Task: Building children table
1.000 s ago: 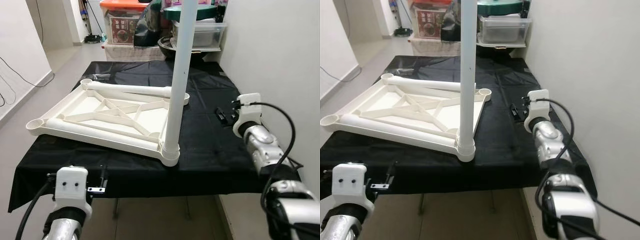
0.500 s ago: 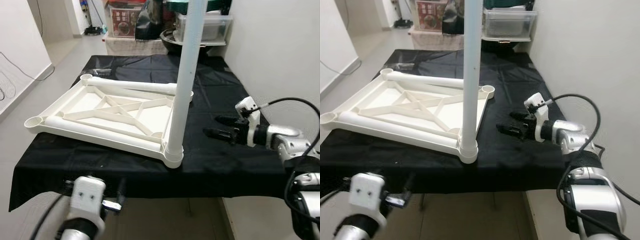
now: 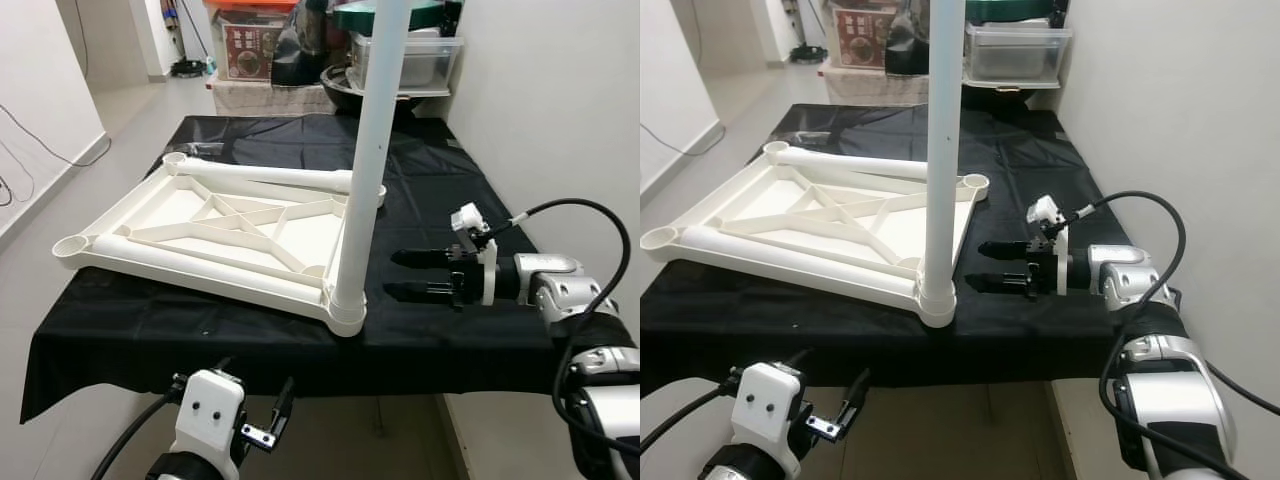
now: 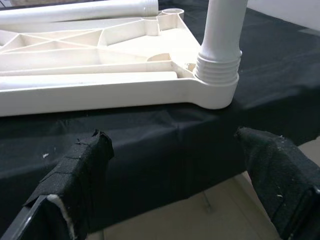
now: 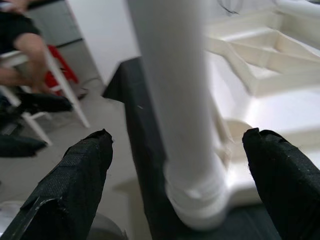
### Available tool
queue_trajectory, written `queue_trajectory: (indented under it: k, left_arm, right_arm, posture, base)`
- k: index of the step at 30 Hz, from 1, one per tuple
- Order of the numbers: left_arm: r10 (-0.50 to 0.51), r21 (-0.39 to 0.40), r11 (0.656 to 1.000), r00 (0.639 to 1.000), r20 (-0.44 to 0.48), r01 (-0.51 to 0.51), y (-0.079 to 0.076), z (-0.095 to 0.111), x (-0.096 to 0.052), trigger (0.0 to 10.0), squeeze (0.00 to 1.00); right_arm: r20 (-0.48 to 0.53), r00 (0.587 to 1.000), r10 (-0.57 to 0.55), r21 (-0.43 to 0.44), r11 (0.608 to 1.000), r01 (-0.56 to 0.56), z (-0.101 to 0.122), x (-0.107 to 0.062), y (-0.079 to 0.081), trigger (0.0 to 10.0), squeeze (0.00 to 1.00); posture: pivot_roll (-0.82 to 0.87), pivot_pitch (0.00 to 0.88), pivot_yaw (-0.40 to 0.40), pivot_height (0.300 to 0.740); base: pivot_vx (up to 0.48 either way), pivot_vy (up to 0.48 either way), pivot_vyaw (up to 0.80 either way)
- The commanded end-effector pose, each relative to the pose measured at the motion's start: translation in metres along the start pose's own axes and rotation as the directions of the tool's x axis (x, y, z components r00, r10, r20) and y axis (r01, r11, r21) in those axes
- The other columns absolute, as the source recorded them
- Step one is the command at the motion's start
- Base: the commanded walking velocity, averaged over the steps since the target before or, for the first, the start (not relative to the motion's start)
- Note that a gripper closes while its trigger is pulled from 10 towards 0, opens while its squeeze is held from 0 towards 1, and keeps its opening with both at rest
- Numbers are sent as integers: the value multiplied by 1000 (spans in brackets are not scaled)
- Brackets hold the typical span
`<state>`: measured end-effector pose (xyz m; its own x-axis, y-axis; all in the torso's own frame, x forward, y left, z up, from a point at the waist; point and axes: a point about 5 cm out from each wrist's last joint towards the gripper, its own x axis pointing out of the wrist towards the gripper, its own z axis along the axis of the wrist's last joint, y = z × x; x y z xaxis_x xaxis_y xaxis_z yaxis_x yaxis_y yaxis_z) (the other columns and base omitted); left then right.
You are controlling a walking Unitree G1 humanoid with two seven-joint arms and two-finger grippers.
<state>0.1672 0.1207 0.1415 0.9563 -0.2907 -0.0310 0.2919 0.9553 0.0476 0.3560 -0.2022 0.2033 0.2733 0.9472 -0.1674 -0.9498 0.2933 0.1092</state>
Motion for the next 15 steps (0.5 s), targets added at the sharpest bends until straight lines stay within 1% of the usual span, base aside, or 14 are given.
queue_trajectory:
  k: [1, 3, 4, 6, 11, 15]
  left_arm:
    - [-10, 2, 1000, 1000, 10, 10, -1, 2, -2, 10000, 0]
    - [-15, 2, 1000, 1000, 14, 15, -3, 3, -1, 10000, 0]
    - [-15, 2, 1000, 1000, 14, 15, -3, 3, -1, 10000, 0]
    - [-20, 17, 1000, 1000, 16, 20, -5, 3, -1, 10000, 0]
    - [-23, 27, 999, 1000, 19, 23, -6, 3, -1, 10000, 0]
    - [-24, 29, 999, 999, 26, 24, -7, 5, -1, 10000, 0]
  right_arm:
    - [-7, 1000, 13, 7, 1000, -12, -2, 0, 1, 10000, 0]
    - [-3, 999, 35, -7, 999, -35, -1, 14, 4, 10000, 0]
    - [-3, 999, 35, -7, 999, -35, -1, 14, 4, 10000, 0]
    - [-5, 999, 44, -11, 999, -44, -2, 24, 5, 10000, 0]
    - [-8, 999, 42, -18, 999, -42, -4, 31, 6, 10000, 0]
    - [10, 999, 37, -31, 999, -37, 0, 40, 7, 10000, 0]
  posture:
    - [82, 90, -30, 740]
    - [86, 100, -35, 740]
    - [86, 100, -35, 740]
    - [86, 100, -35, 740]
    - [86, 100, -35, 740]
    - [89, 107, -33, 740]
  base:
    - [0, 0, 0]
    - [0, 0, 0]
    - [0, 0, 0]
    - [0, 0, 0]
    - [0, 0, 0]
    - [0, 0, 0]
